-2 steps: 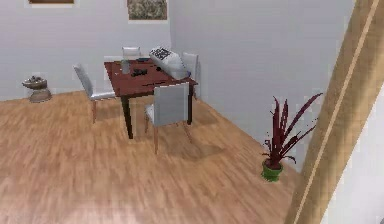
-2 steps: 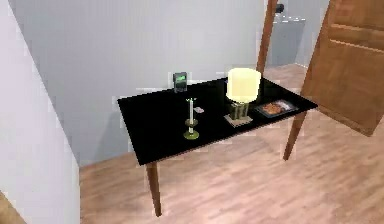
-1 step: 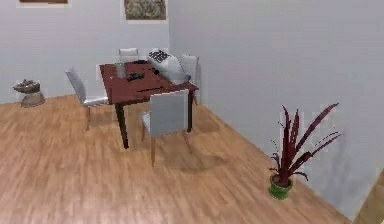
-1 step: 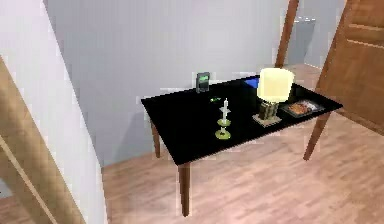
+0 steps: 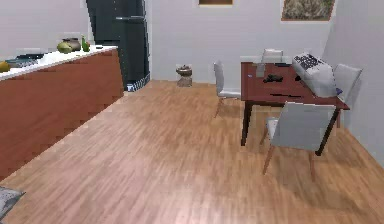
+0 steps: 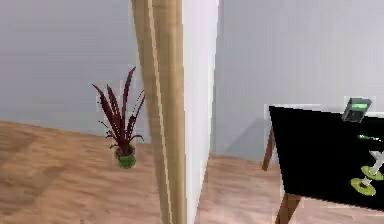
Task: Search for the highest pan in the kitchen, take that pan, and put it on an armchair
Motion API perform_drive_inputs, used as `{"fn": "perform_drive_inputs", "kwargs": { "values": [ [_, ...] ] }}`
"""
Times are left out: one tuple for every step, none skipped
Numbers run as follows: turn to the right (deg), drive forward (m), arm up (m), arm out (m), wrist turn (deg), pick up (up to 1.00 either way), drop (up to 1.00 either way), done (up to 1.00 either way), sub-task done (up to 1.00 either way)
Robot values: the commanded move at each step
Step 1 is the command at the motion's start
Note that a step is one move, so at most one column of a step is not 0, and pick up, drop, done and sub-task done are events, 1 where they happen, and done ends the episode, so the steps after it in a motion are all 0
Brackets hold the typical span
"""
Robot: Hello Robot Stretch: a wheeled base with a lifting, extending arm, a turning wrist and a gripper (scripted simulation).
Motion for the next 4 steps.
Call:
{"fn": "perform_drive_inputs", "kwargs": {
  "values": [
    [0.0, 1.00, 0.00, 0.00, 0.0, 0.00, 0.00, 0.00, 0.00],
    [-3.0, 0.00, 0.00, 0.00, 0.0, 0.00, 0.00, 0.00, 0.00],
    [0.0, 1.00, 0.00, 0.00, 0.0, 0.00, 0.00, 0.00, 0.00],
    [0.0, 0.70, 0.00, 0.00, 0.0, 0.00, 0.00, 0.00, 0.00]
  ]
}}
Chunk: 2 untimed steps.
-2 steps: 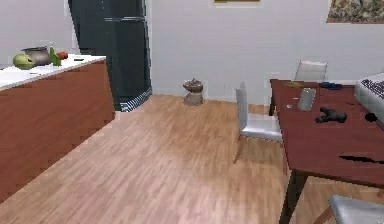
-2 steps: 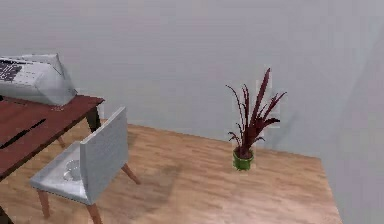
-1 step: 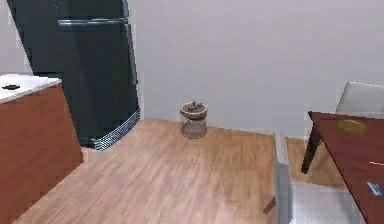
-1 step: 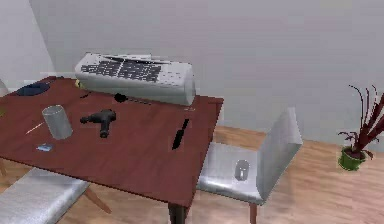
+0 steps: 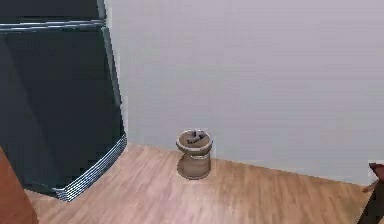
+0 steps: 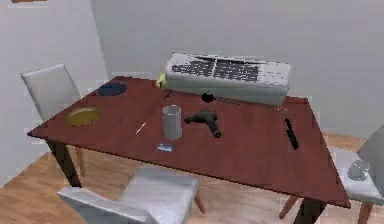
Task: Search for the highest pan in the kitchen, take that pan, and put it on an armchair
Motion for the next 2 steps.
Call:
{"fn": "perform_drive_inputs", "kwargs": {
  "values": [
    [12.0, 0.00, 0.00, 0.00, 0.0, 0.00, 0.00, 0.00, 0.00],
    [0.0, 0.70, 0.00, 0.00, 0.0, 0.00, 0.00, 0.00, 0.00]
  ]
}}
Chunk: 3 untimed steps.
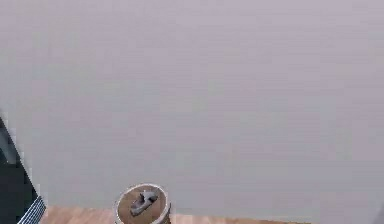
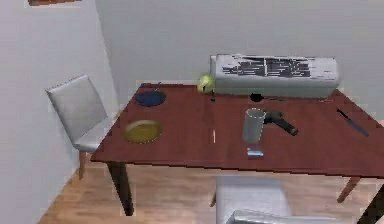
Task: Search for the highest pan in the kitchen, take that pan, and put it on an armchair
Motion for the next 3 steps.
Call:
{"fn": "perform_drive_inputs", "kwargs": {
  "values": [
    [33.0, 0.00, 0.00, 0.00, 0.0, 0.00, 0.00, 0.00, 0.00],
    [0.0, 0.70, 0.00, 0.00, 0.0, 0.00, 0.00, 0.00, 0.00],
    [45.0, 0.00, 0.00, 0.00, 0.0, 0.00, 0.00, 0.00, 0.00]
  ]
}}
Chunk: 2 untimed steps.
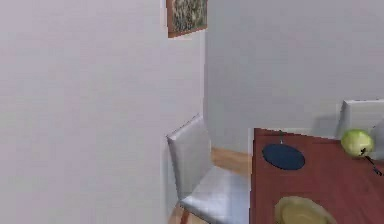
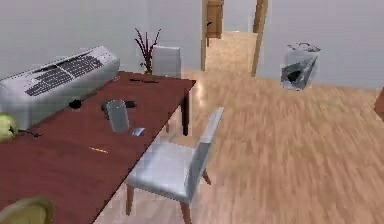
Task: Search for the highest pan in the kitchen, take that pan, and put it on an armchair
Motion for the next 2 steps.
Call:
{"fn": "perform_drive_inputs", "kwargs": {
  "values": [
    [45.0, 0.00, 0.00, 0.00, 0.0, 0.00, 0.00, 0.00, 0.00],
    [45.0, 0.00, 0.00, 0.00, 0.0, 0.00, 0.00, 0.00, 0.00]
  ]
}}
